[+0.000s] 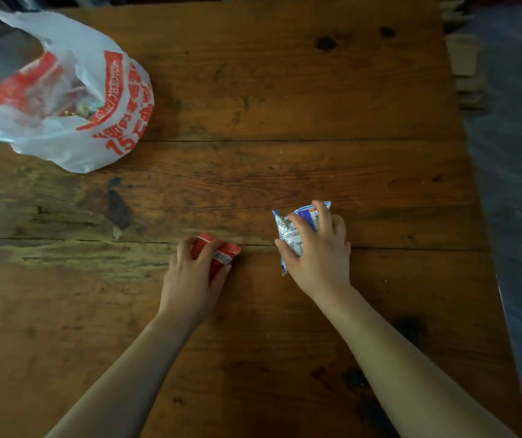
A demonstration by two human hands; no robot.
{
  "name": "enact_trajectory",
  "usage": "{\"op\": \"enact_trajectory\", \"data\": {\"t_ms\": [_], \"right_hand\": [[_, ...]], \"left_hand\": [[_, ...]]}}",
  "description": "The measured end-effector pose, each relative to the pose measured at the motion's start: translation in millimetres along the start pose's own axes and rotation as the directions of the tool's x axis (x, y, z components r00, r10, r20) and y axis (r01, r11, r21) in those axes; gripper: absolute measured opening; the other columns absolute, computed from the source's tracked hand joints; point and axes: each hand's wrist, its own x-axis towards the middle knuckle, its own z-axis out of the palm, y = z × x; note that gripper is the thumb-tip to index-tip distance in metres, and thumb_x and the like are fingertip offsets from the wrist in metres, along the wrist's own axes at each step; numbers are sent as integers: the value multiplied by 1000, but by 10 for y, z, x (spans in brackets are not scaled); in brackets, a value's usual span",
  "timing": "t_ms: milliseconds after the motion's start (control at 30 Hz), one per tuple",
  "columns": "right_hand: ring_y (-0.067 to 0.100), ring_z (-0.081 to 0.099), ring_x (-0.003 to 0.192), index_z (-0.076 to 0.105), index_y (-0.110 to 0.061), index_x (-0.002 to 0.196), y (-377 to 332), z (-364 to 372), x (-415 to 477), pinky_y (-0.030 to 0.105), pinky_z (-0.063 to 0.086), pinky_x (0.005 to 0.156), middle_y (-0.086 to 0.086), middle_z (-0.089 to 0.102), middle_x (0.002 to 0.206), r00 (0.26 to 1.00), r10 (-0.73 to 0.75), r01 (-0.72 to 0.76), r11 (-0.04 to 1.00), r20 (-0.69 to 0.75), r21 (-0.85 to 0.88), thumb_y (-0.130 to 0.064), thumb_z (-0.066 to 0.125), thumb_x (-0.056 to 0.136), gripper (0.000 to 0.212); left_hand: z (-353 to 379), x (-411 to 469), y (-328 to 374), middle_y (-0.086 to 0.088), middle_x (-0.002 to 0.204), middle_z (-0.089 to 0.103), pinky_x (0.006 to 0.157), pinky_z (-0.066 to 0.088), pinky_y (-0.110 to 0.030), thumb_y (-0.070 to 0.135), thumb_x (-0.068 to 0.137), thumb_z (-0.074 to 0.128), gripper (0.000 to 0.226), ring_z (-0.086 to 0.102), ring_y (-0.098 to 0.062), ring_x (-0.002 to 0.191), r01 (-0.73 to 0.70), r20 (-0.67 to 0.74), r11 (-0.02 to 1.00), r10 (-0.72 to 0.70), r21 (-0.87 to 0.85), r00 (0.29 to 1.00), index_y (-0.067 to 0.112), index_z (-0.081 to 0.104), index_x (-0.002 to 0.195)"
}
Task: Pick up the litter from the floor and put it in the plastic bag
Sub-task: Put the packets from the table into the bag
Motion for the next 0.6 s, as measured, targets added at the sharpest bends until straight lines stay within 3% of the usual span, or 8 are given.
{"op": "enact_trajectory", "data": {"t_ms": [133,333,600], "right_hand": [[27,30,128,45,-32,127,-106,26,-437,45,43,93,2,22,147,998,-27,27,1000,61,3,-55,50,84,49],[25,29,128,47,-32,125,-562,154,-1201,43,42,96,0,23,145,983,-119,108,990,137,86,-55,49,84,47],[23,26,131,49,-32,126,-1724,618,-2033,42,38,101,0,22,147,927,-299,273,952,226,142,-51,52,84,46]], "left_hand": [[-91,-346,-114,-13,134,38,83,47,-44,43,88,52,45,52,-38,109,30,6,994,-29,-109,1000,30,43,130],[-159,-1023,-539,-6,132,37,81,49,-42,48,86,53,44,51,-34,112,54,-50,973,-67,-223,997,39,42,127],[-524,-2074,-1740,-7,133,35,88,45,-41,44,85,57,46,47,-33,115,172,-191,933,-240,-315,952,36,44,128]]}}
